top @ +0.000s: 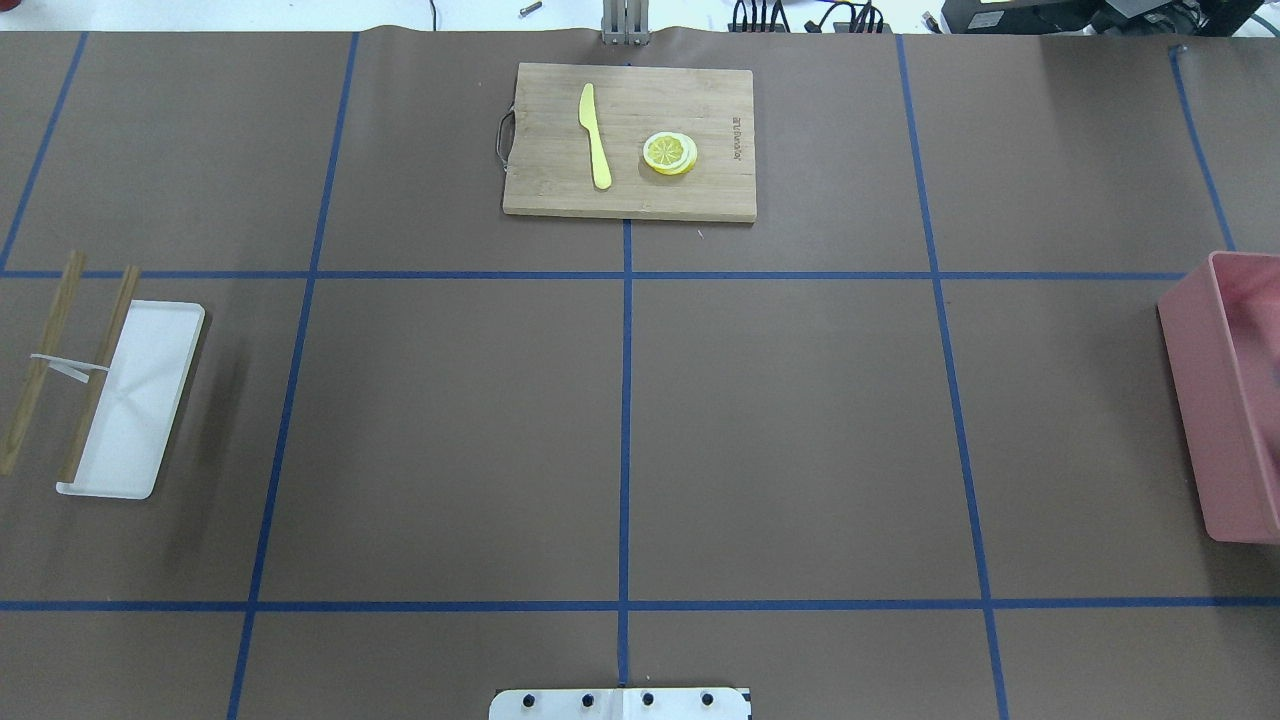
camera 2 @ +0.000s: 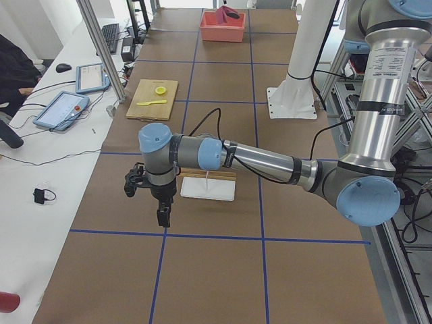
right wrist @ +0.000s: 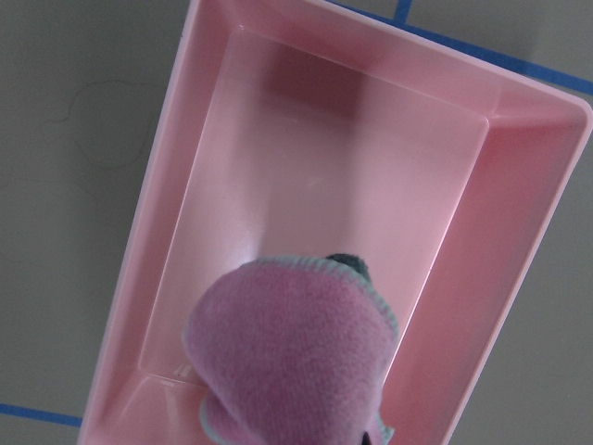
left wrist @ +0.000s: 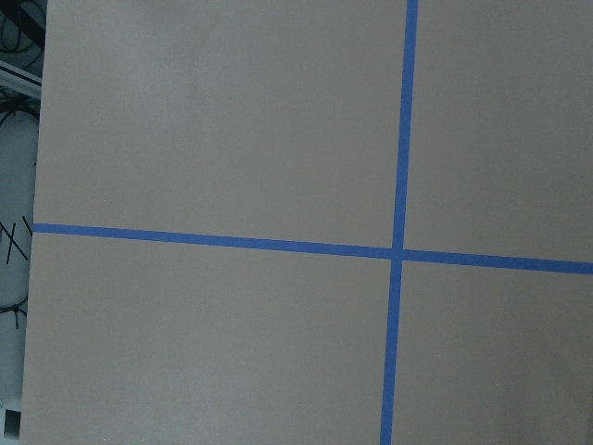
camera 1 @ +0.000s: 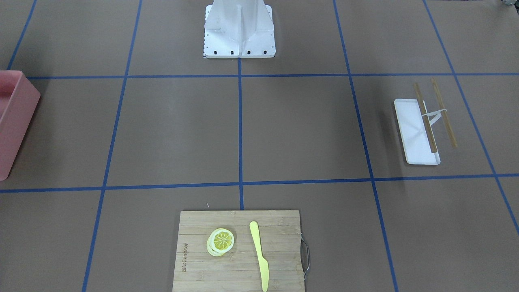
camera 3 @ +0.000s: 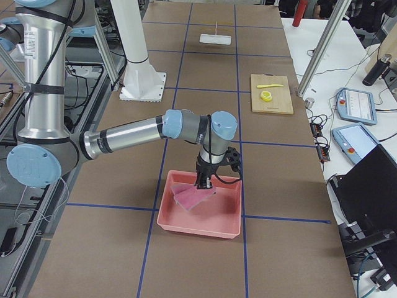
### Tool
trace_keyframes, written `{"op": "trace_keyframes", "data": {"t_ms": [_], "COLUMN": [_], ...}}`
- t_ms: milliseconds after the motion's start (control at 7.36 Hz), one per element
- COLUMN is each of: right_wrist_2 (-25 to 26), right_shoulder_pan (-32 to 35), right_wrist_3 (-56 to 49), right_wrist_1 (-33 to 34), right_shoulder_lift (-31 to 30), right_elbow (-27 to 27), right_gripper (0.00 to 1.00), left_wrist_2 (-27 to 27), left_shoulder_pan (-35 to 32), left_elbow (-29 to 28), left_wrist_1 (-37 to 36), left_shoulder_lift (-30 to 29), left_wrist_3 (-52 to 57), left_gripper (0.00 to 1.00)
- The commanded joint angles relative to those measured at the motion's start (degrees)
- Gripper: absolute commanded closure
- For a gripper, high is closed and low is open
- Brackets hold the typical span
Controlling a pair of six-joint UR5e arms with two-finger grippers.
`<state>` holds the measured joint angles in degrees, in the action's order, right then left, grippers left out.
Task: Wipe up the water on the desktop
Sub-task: 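Open the right gripper to drop the cloth into the pink bin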
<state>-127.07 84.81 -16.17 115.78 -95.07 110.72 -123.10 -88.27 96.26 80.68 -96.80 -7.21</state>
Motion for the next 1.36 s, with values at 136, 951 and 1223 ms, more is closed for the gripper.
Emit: {"op": "trace_keyframes", "data": {"t_ms": [136,951,1223], "right_wrist_2": [0.15,-9.02,-10.21], "right_shoulder_pan": [0.96,6.86,6.86], "right_wrist_3": [0.79,9.18,17.20], "right_wrist_1": [-1.69,-16.02,-16.20], "right_shoulder_lift": [2.85,4.98,5.33], "right_elbow": [-0.33,-12.01,-12.36], "right_gripper": [0.00,0.00,0.00], "left_wrist_2": [0.05,-5.18,-6.72], "left_shoulder_pan": [-0.14,-3.92,-3.93], "left_elbow": [0.07,-2.20,-3.53], "left_wrist_1": [0.00,0.26,1.23], "left_shoulder_lift": [0.04,5.21,5.83], "left_wrist_3": [0.44,7.38,7.03], "left_gripper": [0.02,0.02,0.02]}}
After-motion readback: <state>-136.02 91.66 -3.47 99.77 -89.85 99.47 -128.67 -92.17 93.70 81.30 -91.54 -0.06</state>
